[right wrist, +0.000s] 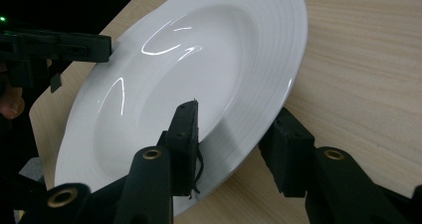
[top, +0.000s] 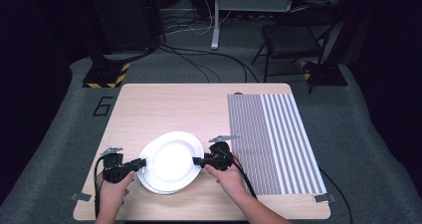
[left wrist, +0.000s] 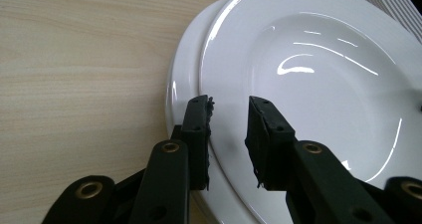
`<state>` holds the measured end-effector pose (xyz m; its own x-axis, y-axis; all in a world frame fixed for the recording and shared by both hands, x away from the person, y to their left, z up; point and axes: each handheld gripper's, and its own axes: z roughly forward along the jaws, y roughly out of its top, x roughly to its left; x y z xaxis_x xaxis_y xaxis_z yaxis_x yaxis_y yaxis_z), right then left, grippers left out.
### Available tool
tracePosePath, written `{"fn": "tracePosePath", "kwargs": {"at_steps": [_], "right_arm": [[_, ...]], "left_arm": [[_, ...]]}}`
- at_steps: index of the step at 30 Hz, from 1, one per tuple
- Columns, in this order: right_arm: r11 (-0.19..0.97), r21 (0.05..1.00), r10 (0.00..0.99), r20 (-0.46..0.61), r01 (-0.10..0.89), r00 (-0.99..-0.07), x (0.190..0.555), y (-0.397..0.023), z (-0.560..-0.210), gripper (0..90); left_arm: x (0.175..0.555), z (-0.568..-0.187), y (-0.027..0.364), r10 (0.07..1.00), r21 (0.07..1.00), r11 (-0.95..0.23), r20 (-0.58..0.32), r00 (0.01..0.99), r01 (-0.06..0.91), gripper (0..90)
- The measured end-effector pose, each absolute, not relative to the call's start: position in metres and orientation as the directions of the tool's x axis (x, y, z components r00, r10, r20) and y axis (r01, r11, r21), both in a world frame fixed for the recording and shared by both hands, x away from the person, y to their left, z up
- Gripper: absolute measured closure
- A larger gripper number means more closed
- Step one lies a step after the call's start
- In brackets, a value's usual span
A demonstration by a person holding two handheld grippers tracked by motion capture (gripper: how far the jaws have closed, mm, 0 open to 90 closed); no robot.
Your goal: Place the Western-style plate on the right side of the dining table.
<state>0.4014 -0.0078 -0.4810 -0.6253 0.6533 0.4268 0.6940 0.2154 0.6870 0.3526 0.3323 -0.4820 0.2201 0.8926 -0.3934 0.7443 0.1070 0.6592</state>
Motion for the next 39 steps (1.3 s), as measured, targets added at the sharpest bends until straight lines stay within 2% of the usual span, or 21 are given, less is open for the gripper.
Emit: {"fn": "tracePosePath", "kwargs": {"at_steps": [18, 34, 39], "right_arm": [[0.192, 0.68, 0.636, 0.462, 0.707, -0.617, 0.403, -0.02, -0.471, 66.1], [0.188, 0.719, 0.659, 0.413, 0.669, -0.628, 0.396, -0.026, -0.46, 67.7], [0.186, 0.723, 0.664, 0.406, 0.665, -0.627, 0.395, -0.028, -0.46, 67.4]], "left_arm": [[0.357, -0.485, 0.323, 0.883, 0.654, 0.087, -0.4, 0.246, 0.751, 69.9], [0.364, -0.49, 0.312, 0.869, 0.633, 0.056, -0.412, 0.275, 0.772, 67.8], [0.366, -0.49, 0.31, 0.867, 0.629, 0.052, -0.414, 0.278, 0.776, 64.0]]}}
